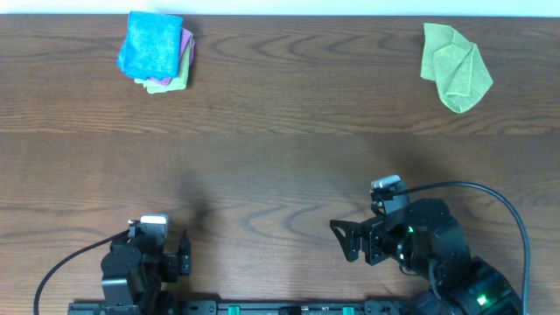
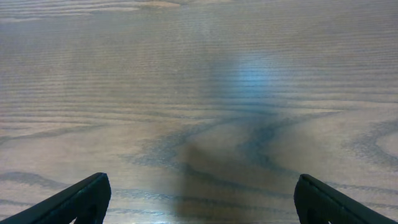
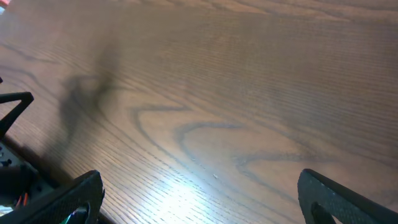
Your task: Fold the cloth
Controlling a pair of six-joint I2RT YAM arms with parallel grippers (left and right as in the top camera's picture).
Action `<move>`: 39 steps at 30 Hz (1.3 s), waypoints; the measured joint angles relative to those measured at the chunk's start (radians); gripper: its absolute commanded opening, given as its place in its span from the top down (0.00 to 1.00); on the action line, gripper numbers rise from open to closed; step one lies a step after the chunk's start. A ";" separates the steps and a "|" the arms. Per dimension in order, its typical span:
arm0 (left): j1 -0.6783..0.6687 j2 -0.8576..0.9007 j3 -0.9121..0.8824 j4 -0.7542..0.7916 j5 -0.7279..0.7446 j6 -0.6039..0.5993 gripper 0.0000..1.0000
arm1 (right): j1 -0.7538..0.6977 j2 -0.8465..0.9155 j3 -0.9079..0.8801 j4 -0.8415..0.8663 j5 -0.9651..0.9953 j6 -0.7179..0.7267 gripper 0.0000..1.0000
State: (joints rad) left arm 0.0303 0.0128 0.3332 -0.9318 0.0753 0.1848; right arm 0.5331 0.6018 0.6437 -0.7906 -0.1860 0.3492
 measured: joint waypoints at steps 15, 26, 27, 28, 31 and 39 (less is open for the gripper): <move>0.000 0.000 0.000 -0.002 0.000 0.000 0.05 | -0.187 -0.161 -0.036 -0.014 0.144 -0.136 0.01; 0.000 -0.002 0.000 -0.002 0.000 0.000 0.05 | -0.404 -0.411 -0.283 -0.014 0.218 -0.317 0.01; -0.001 -0.002 0.000 -0.002 0.000 0.000 0.05 | -0.423 -0.430 -0.302 -0.014 0.220 -0.320 0.01; -0.001 -0.002 0.000 -0.002 0.000 0.000 0.05 | -0.439 -0.447 -0.315 -0.014 0.221 -0.322 0.01; -0.001 -0.002 0.000 -0.002 0.000 0.000 0.05 | -0.486 -0.499 -0.352 -0.015 0.221 -0.329 0.01; -0.001 -0.002 0.000 -0.002 0.000 0.000 0.05 | -0.550 -0.581 -0.389 -0.054 0.224 -0.343 0.01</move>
State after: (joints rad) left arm 0.0296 0.0109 0.3332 -0.9340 0.0753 0.1848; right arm -0.0166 0.0212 0.2546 -0.8444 0.0376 0.0059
